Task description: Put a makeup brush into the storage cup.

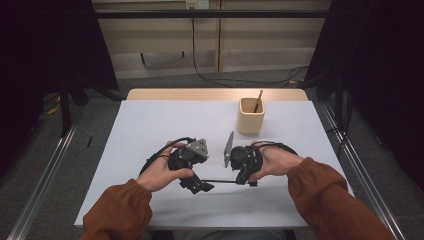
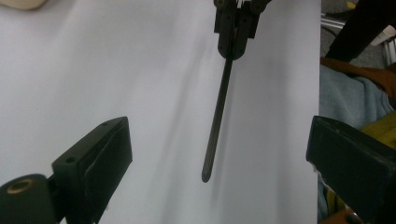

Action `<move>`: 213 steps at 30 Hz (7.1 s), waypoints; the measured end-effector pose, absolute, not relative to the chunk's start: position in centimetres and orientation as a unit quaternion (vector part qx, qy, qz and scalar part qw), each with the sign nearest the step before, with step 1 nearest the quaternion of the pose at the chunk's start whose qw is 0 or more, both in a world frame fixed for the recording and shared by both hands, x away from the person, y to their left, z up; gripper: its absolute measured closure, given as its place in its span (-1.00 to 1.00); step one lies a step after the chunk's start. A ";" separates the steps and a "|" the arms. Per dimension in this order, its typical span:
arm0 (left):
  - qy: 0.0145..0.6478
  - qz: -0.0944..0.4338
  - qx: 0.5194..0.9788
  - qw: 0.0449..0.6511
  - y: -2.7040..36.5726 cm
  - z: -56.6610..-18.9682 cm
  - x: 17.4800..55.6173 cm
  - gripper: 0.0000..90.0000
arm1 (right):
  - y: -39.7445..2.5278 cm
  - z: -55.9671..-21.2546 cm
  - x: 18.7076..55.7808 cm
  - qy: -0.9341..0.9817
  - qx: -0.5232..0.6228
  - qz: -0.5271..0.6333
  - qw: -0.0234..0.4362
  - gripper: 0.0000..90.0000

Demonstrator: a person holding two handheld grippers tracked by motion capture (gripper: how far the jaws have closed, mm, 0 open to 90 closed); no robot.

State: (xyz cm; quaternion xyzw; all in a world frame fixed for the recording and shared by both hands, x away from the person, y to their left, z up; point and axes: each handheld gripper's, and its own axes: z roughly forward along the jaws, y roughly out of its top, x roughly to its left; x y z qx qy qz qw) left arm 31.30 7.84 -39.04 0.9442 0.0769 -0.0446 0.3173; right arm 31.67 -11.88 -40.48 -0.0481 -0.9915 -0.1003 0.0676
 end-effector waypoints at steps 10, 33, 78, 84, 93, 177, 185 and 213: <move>0.046 -0.066 0.958 0.277 7.1 -39.8 31.3 -0.78 | -11.7 -40.7 31.8 -0.992 -0.038 -0.100 0.068 0.92; 0.047 -0.066 0.969 0.232 6.7 -40.5 31.9 0.26 | -11.4 -40.6 31.6 -0.991 -0.032 -0.108 0.073 0.92; 0.036 -0.089 0.966 0.239 6.1 -41.2 32.1 0.90 | -11.8 -40.6 31.8 -0.988 -0.026 -0.136 0.065 0.82; 0.036 -0.096 0.966 0.237 6.4 -41.0 32.4 0.90 | -11.8 -40.7 31.9 -0.986 -0.033 -0.147 0.066 0.62; 0.042 -0.100 0.964 0.243 6.6 -40.9 32.4 0.90 | -12.0 -40.4 32.2 -0.983 -0.043 -0.172 0.054 -0.10; 0.137 -0.090 0.907 0.388 14.6 -41.5 31.6 0.89 | -24.2 -41.9 27.0 -0.759 -0.269 -0.581 -0.116 -0.91; 0.147 -0.080 0.882 0.440 15.1 -41.4 30.8 0.89 | -23.8 -42.3 26.8 -0.764 -0.261 -0.581 -0.101 -0.91; 0.164 0.016 0.770 0.616 15.9 -41.6 29.0 0.89 | -23.2 -42.7 26.5 -0.760 -0.251 -0.591 -0.098 -0.90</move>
